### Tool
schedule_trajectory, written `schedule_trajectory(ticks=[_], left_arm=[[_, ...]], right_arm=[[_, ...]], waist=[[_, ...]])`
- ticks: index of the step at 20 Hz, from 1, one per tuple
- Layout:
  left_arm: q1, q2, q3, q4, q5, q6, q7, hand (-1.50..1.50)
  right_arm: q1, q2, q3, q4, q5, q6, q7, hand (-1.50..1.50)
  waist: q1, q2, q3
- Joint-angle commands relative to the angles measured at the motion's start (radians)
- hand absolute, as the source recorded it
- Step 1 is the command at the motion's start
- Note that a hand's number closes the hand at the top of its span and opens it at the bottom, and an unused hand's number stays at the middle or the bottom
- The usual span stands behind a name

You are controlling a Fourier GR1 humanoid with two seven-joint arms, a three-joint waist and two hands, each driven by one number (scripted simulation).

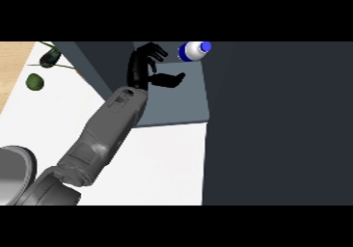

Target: Pick up the bottled water, place it into the cabinet and close the cabinet

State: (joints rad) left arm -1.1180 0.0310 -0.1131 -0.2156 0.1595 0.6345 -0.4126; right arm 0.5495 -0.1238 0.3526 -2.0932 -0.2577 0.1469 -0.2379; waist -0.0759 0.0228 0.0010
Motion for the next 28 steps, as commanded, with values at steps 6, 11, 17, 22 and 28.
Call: schedule_trajectory(ticks=[6,11,17,22,28], left_arm=[[-0.001,0.071,0.018,0.107,-0.022,-0.009,-0.056,-1.5],[-0.038,0.077,0.036,0.132,-0.014,0.004,-0.023,-1.5],[-0.002,0.081,0.075,0.099,0.017,-0.053,-0.108,-1.5],[0.021,0.066,0.125,0.037,0.061,-0.16,-0.207,-1.5],[0.047,0.016,0.174,-0.026,0.11,-0.294,-0.304,-1.5]], right_arm=[[-0.017,0.008,0.008,0.035,0.013,-0.001,-0.014,-1.5],[0.017,0.007,0.023,-0.001,0.021,-0.011,-0.016,-1.5],[-0.016,0.02,0.034,0.013,0.031,-0.015,-0.019,-1.5],[-0.008,0.034,0.057,0.016,0.075,-0.047,-0.024,-1.5],[0.01,-0.008,0.002,0.025,0.037,-0.016,-0.044,-1.5]], waist=[[0.0,0.009,-0.002],[-0.003,0.006,-0.002],[0.007,0.007,-0.003],[0.026,-0.004,-0.003],[0.043,-0.012,-0.002]])
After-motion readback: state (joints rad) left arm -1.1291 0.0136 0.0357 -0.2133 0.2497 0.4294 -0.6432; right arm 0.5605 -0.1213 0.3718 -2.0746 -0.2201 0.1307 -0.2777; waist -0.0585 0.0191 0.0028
